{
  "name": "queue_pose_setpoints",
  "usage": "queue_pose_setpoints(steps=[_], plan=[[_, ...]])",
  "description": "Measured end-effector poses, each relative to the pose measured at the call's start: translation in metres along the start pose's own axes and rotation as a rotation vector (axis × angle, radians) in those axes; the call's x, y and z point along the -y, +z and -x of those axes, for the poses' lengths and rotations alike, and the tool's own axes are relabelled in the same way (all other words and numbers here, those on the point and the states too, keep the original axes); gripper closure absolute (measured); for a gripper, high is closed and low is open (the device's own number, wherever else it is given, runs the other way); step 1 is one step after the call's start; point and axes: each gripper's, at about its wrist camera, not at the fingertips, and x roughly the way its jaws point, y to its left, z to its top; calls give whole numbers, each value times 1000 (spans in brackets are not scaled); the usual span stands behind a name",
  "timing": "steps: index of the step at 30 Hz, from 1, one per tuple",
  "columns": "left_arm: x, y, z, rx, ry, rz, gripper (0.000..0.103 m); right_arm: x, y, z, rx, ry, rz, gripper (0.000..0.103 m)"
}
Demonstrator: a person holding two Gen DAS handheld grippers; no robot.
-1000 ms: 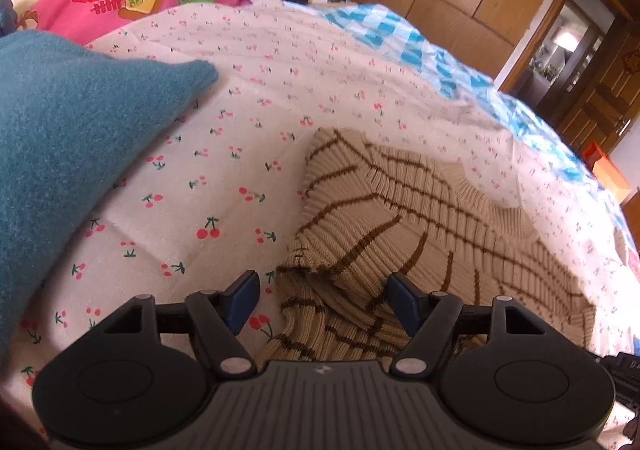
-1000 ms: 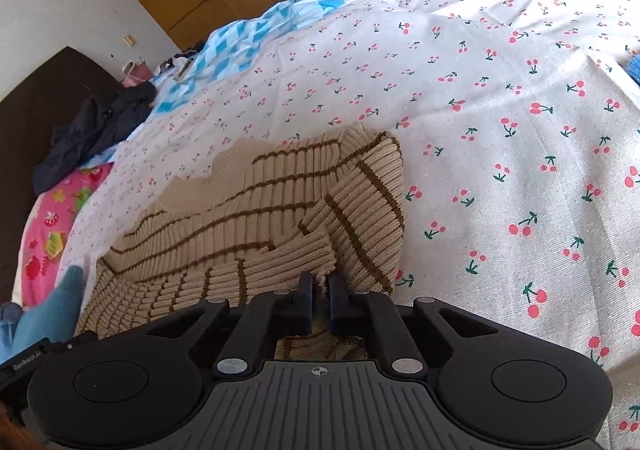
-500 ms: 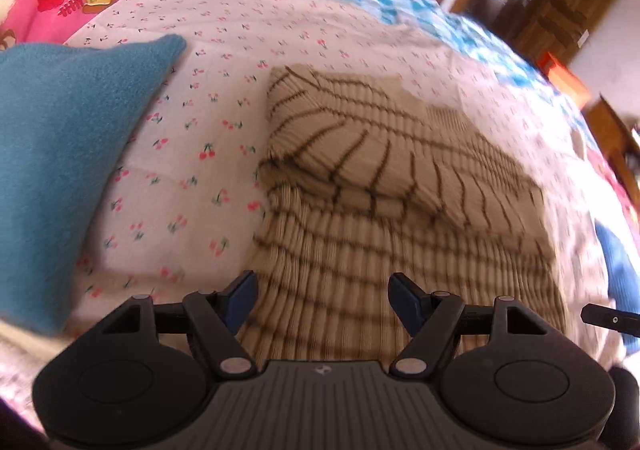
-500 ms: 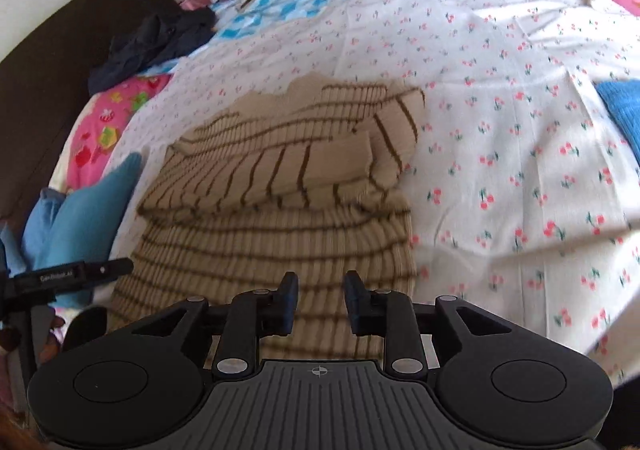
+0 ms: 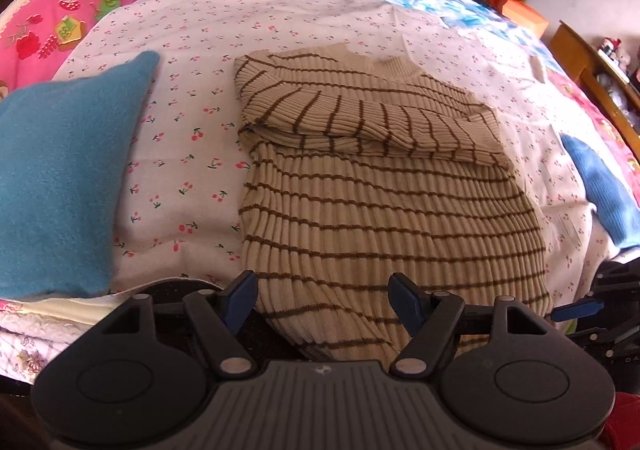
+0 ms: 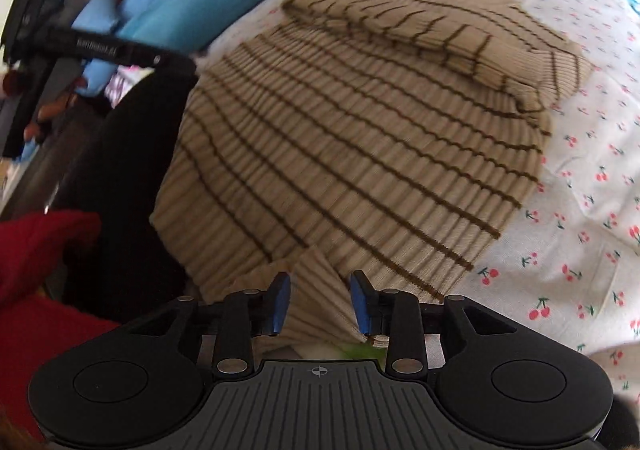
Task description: Fold small clothes
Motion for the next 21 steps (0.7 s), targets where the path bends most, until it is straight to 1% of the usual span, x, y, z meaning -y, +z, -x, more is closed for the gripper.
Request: queue_pose_setpoints(steps=[1, 4, 7, 10, 14, 17, 18, 21], plan=[[2, -1, 0, -2, -3, -4, 27, 0, 0, -2, -10, -2, 21, 66], [6, -2, -3, -13, -15, -6, 27, 5, 1, -10, -48, -2, 60, 66], [8, -3, -6, -26, -28, -4, 27, 4, 2, -17, -82, 29, 95, 66], [7, -4, -5, -25, -33, 1, 27, -3, 4, -23, -87, 60, 161, 66], [4, -4, -7, -26, -54, 30, 27, -1, 13, -39, -110, 50, 197, 66], [6, -5, -6, -25, -59, 28, 27, -1, 15, -43, -137, 56, 225, 66], [6, -6, -7, -23, -60, 26, 27, -2, 15, -44, -142, 55, 238, 69], [6, -5, -9, -23, -68, 35, 27, -1, 15, -43, -156, 36, 250, 94]])
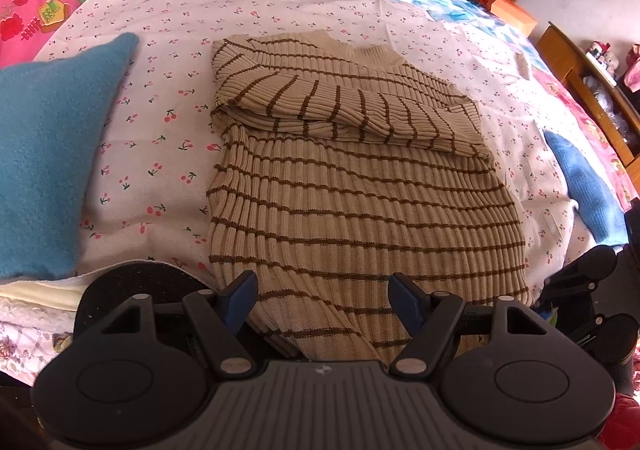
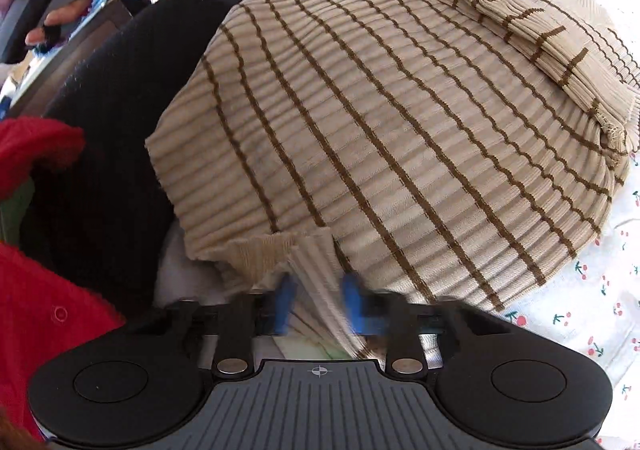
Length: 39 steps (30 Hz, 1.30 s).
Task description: Fold small clothes
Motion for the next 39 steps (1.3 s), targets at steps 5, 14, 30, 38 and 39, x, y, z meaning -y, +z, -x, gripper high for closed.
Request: queue_pose_setpoints(steps=[5, 14, 30, 38, 39], plan=[[1, 3, 0, 6, -12, 0, 27, 7, -1, 18, 100, -5, -98, 99], [0, 29, 15, 113, -34, -9, 27, 113, -25, 88, 656, -92, -723, 100], [67, -10, -6, -144, 48, -434, 27, 153, -49, 38, 743, -83, -993, 100], [118, -57, -33, -279, 171, -965, 27, 144, -49, 28, 749, -51, -955, 99], [119, -61, -37, -276, 199, -1002, 29, 143, -48, 29, 750, -55, -947, 99]])
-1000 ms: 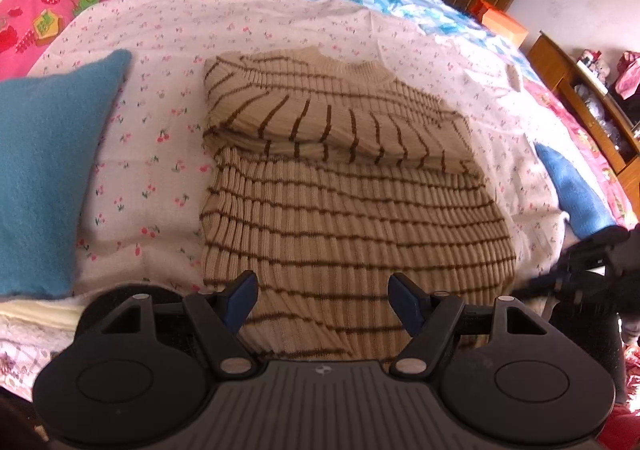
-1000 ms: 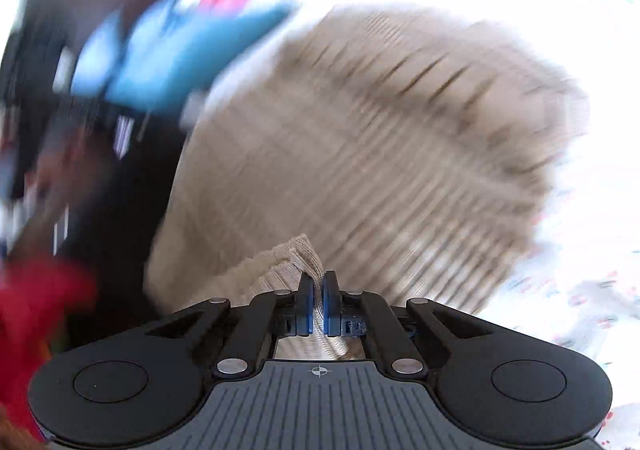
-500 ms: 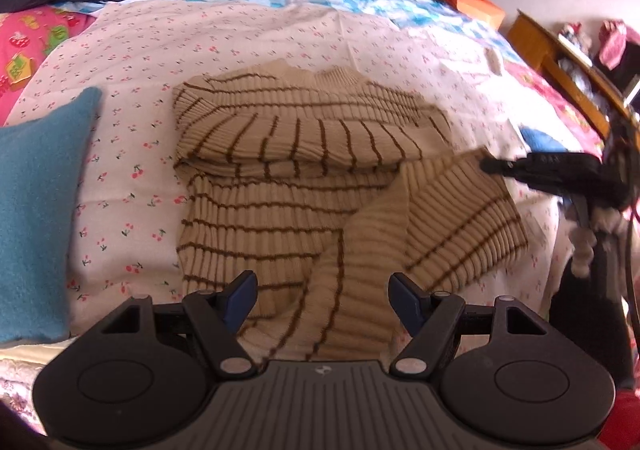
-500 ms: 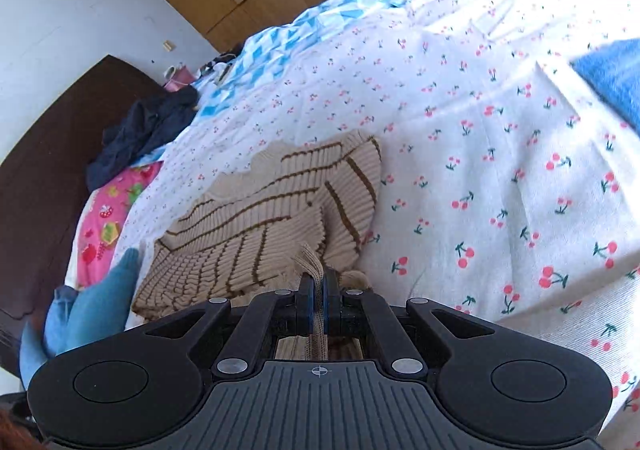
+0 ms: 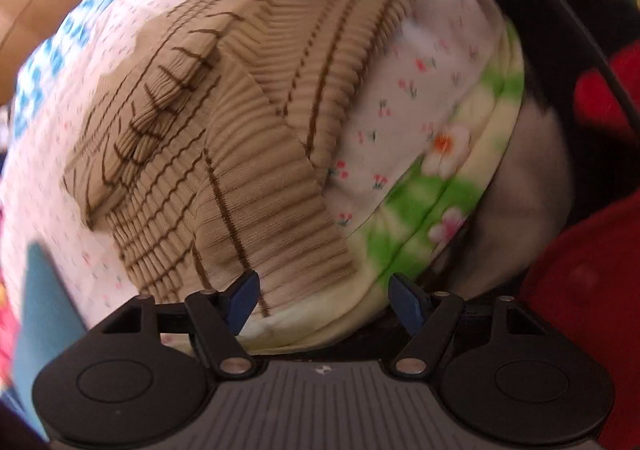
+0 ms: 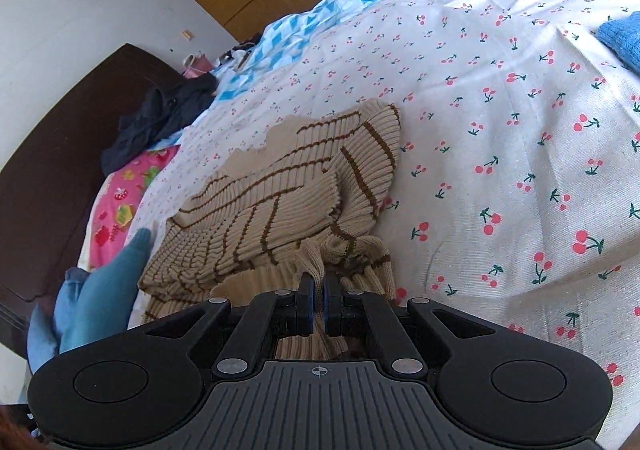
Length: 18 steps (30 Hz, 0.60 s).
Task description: Fold small clothes
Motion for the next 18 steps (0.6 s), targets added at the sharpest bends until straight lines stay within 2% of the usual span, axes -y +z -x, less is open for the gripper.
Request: queue_pose_setpoints(steps=[1, 3, 6, 13, 16, 18], plan=[[2, 0, -4, -3, 30, -24, 31, -1, 0, 1, 3, 0, 6, 99], [4, -1, -11, -11, 65, -45, 43, -1, -1, 1, 2, 4, 10, 98], [7, -1, -18, -36, 72, -75, 53, -1, -2, -1, -8, 0, 9, 98], [21, -5, -23, -38, 129, -195, 55, -7, -7, -4, -23, 4, 33, 96], [29, -5, -27, -33, 161, -238, 60, -6, -7, -2, -20, 1, 32, 96], [31, -4, -28, -31, 191, -235, 78, -5, -7, -1, -17, 1, 29, 96]])
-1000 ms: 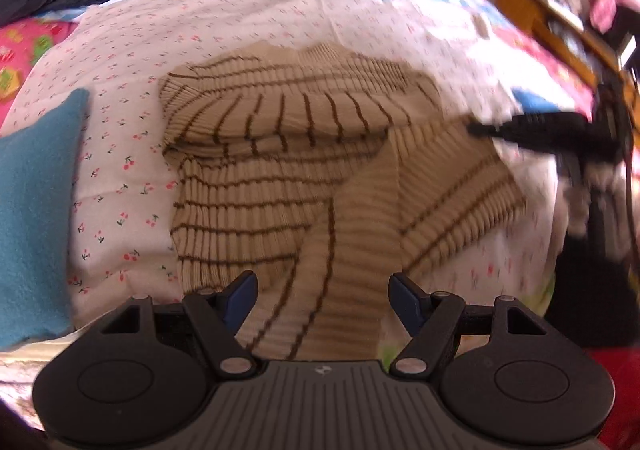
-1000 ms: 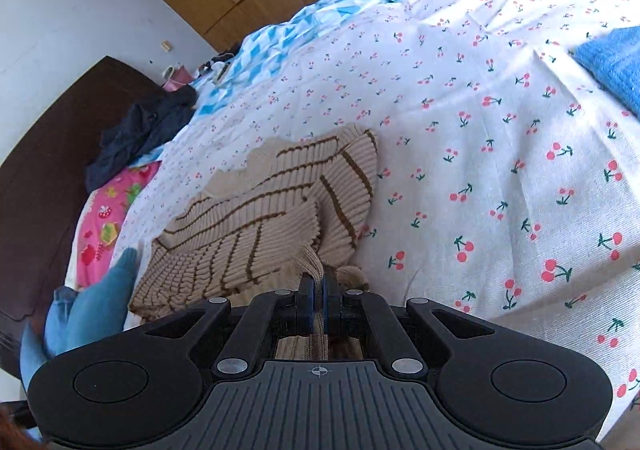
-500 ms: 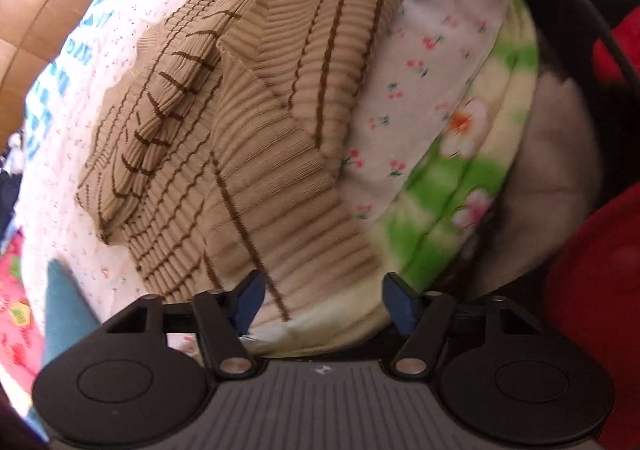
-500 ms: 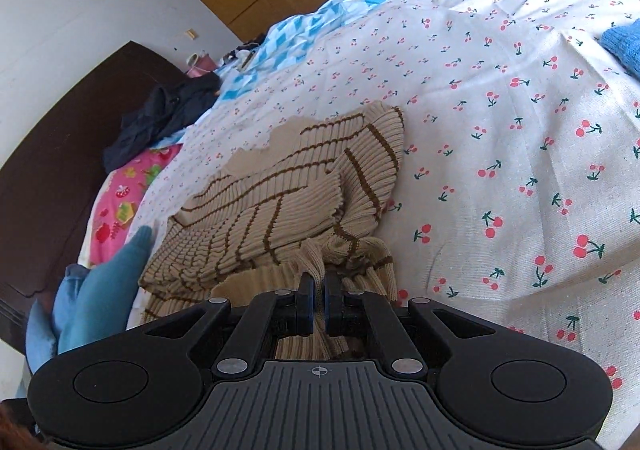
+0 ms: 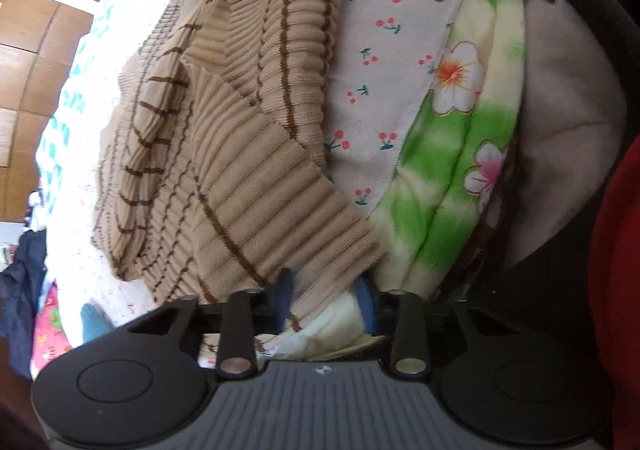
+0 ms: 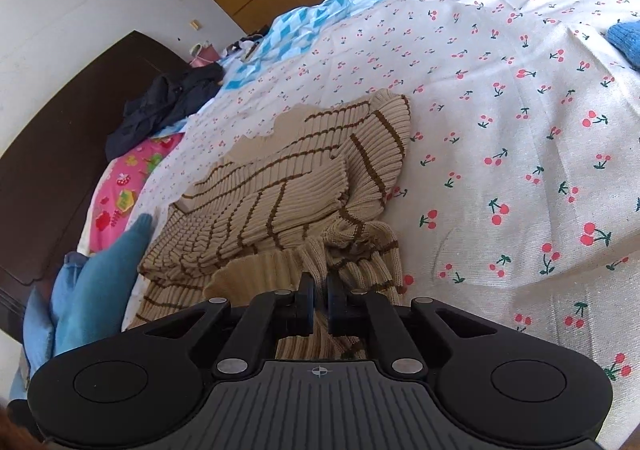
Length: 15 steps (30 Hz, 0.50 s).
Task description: Fold small clothes
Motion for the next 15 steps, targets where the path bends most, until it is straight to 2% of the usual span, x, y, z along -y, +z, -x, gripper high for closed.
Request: queue_pose_setpoints(steps=[2, 4, 11, 15], plan=[[-3, 2, 3, 1, 28, 44, 86, 1, 0, 0, 1, 5, -5, 96], [-13, 3, 9, 24, 40, 127, 87, 2, 1, 1, 4, 12, -14, 96], [-84, -9, 45, 166, 78, 594, 88, 2, 6, 19, 84, 39, -31, 98], [-126, -26, 52, 244, 66, 808, 88, -7, 14, 37, 153, 47, -30, 98]])
